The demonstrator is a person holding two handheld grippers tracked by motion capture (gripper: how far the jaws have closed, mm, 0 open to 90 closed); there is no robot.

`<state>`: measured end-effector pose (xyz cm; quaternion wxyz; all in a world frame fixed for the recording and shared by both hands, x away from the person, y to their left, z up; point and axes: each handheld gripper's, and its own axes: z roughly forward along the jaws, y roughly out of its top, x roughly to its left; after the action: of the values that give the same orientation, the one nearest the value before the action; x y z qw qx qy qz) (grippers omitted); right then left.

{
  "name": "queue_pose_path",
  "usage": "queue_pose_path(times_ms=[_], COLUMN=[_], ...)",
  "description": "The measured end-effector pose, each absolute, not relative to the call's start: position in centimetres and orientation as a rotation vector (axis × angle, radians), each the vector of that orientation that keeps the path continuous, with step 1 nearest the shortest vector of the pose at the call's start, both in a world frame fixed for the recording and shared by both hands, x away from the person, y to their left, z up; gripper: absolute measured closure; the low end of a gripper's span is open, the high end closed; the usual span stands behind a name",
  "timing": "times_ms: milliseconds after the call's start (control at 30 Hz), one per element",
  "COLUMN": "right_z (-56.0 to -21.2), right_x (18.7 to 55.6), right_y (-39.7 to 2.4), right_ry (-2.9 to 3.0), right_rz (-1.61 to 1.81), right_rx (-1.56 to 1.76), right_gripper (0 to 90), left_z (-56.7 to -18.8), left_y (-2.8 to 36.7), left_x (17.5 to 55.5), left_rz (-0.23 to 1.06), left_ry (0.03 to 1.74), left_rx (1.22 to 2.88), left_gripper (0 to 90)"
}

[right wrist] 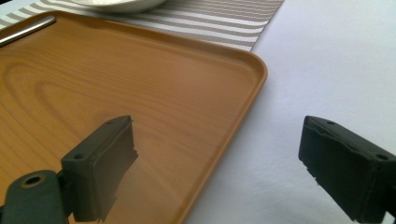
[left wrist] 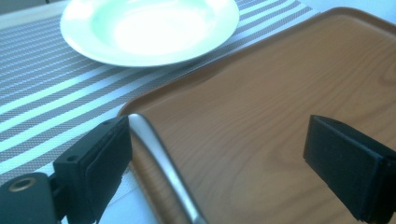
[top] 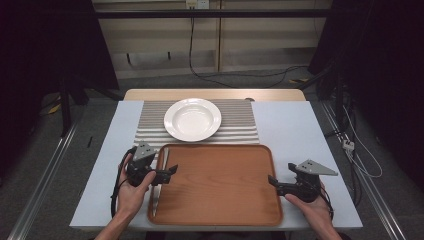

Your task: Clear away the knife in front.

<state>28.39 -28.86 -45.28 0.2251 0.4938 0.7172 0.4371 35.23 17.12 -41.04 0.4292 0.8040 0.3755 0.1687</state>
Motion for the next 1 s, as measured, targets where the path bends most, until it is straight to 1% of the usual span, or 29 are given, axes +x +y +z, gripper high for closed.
queue_pose_path(times_ms=[133, 300, 700, 800, 900, 1000], right_z=[-45.3, -45.3, -45.4, -45.4, -45.3, -45.3], right_x=[28.4, 28.2, 28.1, 28.0, 27.9, 27.7], right_y=[-28.9, -29.0, -29.2, -29.2, -29.3, -29.4], right_ry=[1.975, 1.963, 1.950, 1.947, 1.944, 1.939], right_rz=[1.200, 1.198, 1.188, 1.184, 1.183, 1.175], right_rx=[1.370, 1.378, 1.392, 1.396, 1.393, 1.390], right_gripper=[10.3, 10.2, 10.3, 10.3, 10.3, 10.3], left_z=[-40.5, -40.3, -41.8, -42.5, -42.6, -42.8], left_y=[17.7, 18.5, 21.5, 22.1, 22.4, 22.6], left_x=[34.9, 34.4, 33.8, 33.6, 33.4, 33.1], left_rz=[0.442, 0.467, 0.491, 0.478, 0.489, 0.468], left_ry=[0.969, 0.955, 1.047, 1.071, 1.065, 1.061], left_rx=[1.967, 1.989, 2.004, 1.976, 1.969, 1.944], left_gripper=[8.0, 8.0, 8.0, 8.0, 8.0, 7.5])
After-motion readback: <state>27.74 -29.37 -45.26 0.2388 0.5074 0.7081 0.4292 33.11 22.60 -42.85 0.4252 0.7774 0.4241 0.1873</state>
